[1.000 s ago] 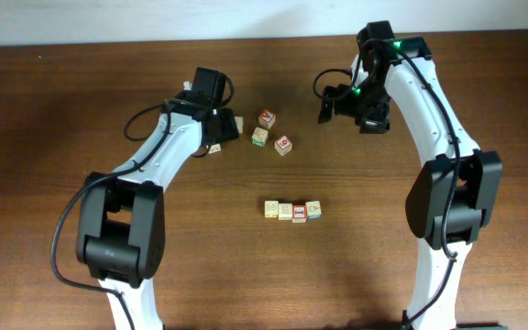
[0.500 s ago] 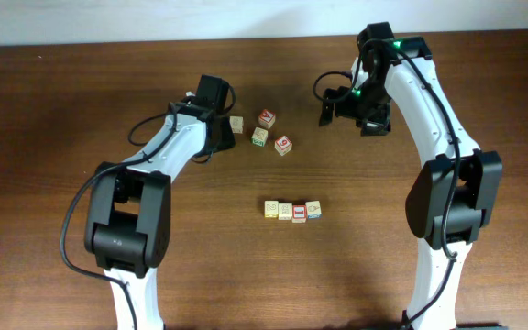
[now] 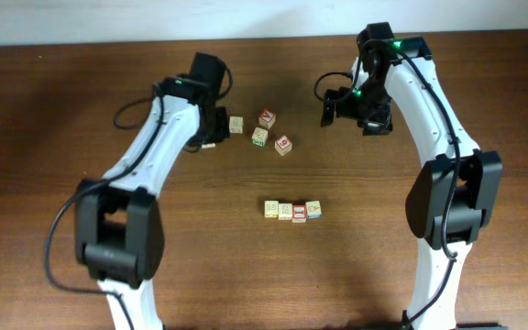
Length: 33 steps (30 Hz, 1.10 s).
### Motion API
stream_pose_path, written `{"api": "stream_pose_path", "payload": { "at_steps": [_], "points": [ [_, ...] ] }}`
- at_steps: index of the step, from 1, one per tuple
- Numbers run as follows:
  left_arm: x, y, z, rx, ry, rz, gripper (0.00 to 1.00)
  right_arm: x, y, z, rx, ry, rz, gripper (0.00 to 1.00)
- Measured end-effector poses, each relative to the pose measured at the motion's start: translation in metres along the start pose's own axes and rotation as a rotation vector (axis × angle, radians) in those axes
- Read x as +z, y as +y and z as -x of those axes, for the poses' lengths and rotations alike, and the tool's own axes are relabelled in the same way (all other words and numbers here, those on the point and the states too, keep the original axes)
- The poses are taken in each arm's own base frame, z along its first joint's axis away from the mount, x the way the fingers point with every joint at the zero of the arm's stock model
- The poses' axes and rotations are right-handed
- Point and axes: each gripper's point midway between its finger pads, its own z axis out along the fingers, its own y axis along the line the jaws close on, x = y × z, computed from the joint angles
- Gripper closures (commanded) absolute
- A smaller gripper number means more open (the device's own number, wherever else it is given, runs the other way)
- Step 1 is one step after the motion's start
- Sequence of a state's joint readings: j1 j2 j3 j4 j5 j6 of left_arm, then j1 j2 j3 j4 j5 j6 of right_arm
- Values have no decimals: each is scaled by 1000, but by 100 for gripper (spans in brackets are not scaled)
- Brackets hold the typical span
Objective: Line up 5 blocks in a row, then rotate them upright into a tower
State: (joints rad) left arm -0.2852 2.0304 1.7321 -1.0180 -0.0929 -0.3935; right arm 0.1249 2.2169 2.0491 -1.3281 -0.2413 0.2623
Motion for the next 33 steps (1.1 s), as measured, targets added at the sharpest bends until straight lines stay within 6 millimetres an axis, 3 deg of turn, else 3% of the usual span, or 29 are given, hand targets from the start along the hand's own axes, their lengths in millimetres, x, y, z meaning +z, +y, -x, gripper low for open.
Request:
{"api": "stream_pose_path", "payload": {
  "at_steps": [2, 4, 7, 12, 16, 19, 21, 23, 26, 28, 30, 31, 32, 33],
  "points": [
    [-34, 0, -8, 21, 14, -33, 67, 0, 0, 0, -1, -1, -1, 1],
    [-52, 4, -26, 39, 64, -38, 68, 0, -1, 0, -1, 0, -5, 1],
    [-45, 0, -54, 76, 154, -22, 67, 0, -1, 0, 0, -1, -4, 1],
    [-7, -30, -98, 182, 205, -32, 59, 0, -1, 1, -2, -6, -6, 2],
    [-2, -25, -95, 170, 197, -26, 56, 0, -1, 1, -1, -6, -6, 1],
    [-5, 4, -89, 104, 227, 10, 49, 0, -1, 1, -1, -6, -6, 1],
    [-20, 24, -76, 51, 196, 14, 38, 0, -1, 1, -1, -6, -6, 1],
    [-63, 42, -71, 8, 132, 1, 34, 0, -1, 1, -1, -3, -7, 1],
    [-126, 48, -85, 40, 45, -31, 26, 0, -1, 0, -1, -2, -7, 1],
    [-139, 40, -97, 103, 25, -49, 20, 0, -1, 0, 0, -2, -7, 1],
    [-110, 25, -123, 198, 99, -63, 18, 0, -1, 1, -1, -3, -7, 1],
    [-105, 23, -126, 211, 108, -72, 20, 0, -1, 0, 0, -1, -8, 1],
    [-68, 16, -163, 265, 213, -95, 19, 0, -1, 0, 0, -2, -7, 1],
    [-50, 11, -181, 287, 264, -122, 19, 0, -1, 1, 0, -4, -7, 1]
  ]
}}
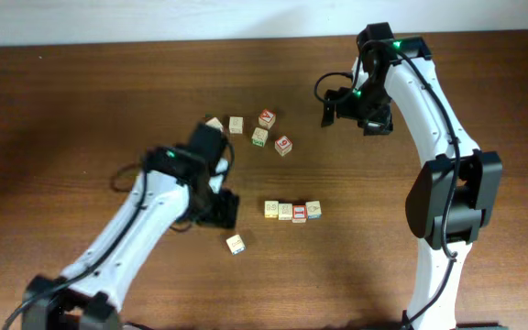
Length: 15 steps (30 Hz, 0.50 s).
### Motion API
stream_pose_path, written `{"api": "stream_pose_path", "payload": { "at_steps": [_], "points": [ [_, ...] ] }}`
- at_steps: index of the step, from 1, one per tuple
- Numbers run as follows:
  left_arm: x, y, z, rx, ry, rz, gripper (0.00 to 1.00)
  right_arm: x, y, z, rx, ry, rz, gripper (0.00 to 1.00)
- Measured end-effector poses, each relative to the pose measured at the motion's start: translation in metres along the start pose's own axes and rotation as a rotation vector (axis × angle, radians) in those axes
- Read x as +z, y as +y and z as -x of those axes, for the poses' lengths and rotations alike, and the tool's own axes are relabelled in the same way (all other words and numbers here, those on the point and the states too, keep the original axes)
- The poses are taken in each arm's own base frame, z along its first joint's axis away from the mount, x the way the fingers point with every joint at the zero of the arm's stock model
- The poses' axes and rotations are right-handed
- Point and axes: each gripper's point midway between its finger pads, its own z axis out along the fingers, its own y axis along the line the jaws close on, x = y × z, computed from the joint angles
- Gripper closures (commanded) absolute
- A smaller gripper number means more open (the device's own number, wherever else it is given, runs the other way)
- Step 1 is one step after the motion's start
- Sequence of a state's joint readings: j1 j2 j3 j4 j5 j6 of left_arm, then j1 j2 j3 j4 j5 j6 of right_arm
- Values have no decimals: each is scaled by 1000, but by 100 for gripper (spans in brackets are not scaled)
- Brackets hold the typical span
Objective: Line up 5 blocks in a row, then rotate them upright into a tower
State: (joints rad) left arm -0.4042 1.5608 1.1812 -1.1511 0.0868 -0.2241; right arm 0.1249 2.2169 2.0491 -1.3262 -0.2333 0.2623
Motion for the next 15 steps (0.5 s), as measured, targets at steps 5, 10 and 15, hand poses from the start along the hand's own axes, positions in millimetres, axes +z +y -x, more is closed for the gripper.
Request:
{"api": "stream_pose_path", "payload": {
  "at_steps": [5, 10, 15],
  "points": [
    [56, -12, -24, 31, 43, -116, 18, 0, 0, 0, 0, 1, 0, 1],
    [65, -15, -26, 73, 33, -140, 18, 0, 0, 0, 0, 1, 0, 1],
    [78, -15, -24, 108, -5, -150, 24, 0, 0, 0, 0, -2, 0, 1]
  ]
}}
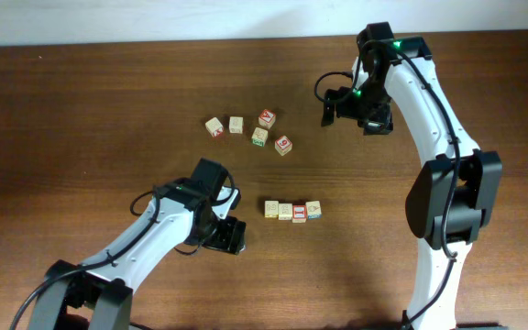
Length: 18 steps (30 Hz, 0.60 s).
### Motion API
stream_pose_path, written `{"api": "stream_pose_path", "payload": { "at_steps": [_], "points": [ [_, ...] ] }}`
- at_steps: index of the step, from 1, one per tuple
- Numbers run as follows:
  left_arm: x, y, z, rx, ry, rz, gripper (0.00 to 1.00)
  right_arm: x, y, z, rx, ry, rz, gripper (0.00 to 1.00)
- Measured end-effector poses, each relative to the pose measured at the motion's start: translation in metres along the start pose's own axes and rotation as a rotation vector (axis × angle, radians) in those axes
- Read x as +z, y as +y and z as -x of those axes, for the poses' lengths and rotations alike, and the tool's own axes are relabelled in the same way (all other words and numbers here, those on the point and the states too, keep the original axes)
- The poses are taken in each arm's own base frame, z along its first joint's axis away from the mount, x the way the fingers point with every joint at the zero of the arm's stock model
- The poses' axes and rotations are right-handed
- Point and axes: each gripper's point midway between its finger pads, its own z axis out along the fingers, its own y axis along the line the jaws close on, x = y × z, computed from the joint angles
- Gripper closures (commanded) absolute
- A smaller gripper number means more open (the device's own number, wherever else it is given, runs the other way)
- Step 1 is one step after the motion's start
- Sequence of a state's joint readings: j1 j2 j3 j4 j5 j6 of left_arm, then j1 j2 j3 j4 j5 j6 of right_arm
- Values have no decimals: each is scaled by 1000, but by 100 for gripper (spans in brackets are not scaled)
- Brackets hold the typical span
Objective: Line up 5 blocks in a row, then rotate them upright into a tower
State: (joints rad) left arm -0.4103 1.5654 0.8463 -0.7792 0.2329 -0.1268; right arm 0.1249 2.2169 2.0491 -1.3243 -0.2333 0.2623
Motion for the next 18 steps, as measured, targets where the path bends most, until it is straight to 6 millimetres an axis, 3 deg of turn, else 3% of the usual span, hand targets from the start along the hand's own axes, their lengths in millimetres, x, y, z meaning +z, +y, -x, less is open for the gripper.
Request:
{"api": "stream_pose_path", "payload": {
  "at_steps": [18],
  "points": [
    [3, -5, 3, 59, -13, -33, 43, 0, 0, -1, 0, 5, -1, 1]
  ]
}}
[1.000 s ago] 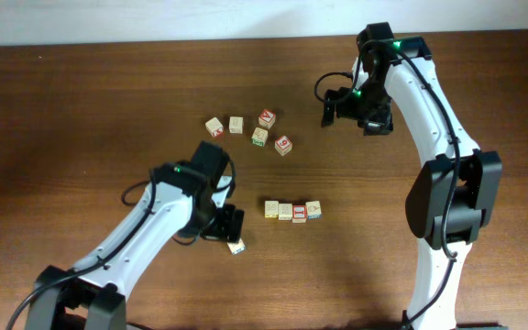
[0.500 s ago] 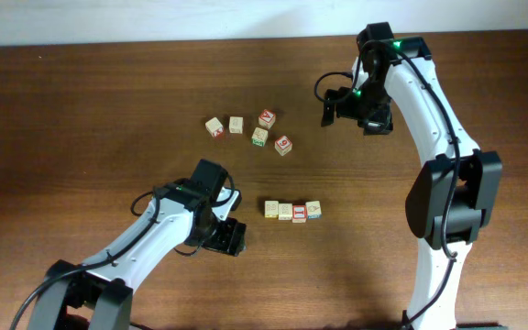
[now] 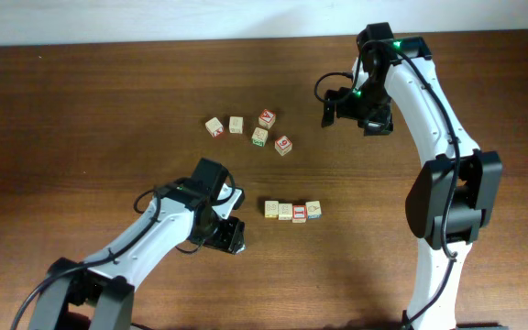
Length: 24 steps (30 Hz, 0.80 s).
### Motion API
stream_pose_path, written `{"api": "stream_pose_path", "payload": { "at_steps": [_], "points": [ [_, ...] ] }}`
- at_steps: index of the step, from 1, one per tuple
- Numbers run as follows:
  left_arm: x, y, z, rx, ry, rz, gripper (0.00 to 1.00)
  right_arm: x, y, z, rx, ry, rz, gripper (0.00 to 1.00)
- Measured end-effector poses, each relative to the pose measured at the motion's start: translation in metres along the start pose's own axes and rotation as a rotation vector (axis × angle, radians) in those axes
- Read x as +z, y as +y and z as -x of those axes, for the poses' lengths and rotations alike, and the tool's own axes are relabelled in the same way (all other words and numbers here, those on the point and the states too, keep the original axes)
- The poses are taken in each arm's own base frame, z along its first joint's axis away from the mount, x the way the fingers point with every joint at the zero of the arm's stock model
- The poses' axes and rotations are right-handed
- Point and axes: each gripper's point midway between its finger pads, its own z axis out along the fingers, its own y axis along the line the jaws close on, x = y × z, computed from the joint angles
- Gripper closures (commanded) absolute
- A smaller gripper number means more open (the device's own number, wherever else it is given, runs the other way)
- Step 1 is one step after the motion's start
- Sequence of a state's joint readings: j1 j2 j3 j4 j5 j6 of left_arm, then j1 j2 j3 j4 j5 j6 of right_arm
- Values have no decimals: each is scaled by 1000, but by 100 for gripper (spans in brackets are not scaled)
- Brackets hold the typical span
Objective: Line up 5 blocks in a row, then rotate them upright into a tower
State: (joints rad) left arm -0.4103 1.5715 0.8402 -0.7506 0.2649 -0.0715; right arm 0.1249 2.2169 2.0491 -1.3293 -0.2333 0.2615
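Several small wooden picture blocks lie loose at mid-table: one at the left, one beside it, a red-faced one, a green-marked one and another red-marked one. Nearer the front, more blocks sit in a tight row. My left gripper hangs low over the table just left of and in front of that row; its jaws and anything under them are hidden by its own body. My right gripper hovers right of the loose cluster, apart from every block.
The dark wooden table carries only the blocks. The left arm stretches across the front left. The right arm runs down the right side. A pale wall edge borders the far side.
The left gripper's head has shifted very slightly over the same spot in front of the row. The blocks and the right arm stand as before.
At first my left gripper was at the loose cluster's left end, covering blocks there. Then it stood left of the row, with a block that had not shown before lying in front of the row. After that it covered this block, and it still hides it. The right arm stayed put.
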Motion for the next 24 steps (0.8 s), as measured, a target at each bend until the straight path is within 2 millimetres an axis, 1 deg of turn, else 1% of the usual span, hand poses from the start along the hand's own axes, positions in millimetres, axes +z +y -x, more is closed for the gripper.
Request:
{"api": "stream_pose_path", "payload": {
  "at_steps": [3, 6, 10, 13, 15, 21, 24],
  "points": [
    [3, -2, -2, -9, 15, -14, 47, 0, 0, -1, 1, 4, -1, 1],
    [4, -3, -1, -21, 15, -24, 58, 0, 0, -1, 1, 4, -1, 1],
    [4, -7, 0, -42, 9, -42, 64, 0, 0, -1, 1, 4, -1, 1],
    [4, -8, 3, -76, -1, -46, 70, 0, 0, -1, 1, 4, -1, 1],
    [3, -8, 5, -128, -8, -46, 71, 0, 0, -1, 1, 5, -1, 1],
    [2, -7, 8, -273, -13, -42, 79, 0, 0, -1, 1, 5, -1, 1],
    [0, -7, 10, -310, -17, -43, 82, 0, 0, -1, 2, 5, -1, 1]
  ]
}}
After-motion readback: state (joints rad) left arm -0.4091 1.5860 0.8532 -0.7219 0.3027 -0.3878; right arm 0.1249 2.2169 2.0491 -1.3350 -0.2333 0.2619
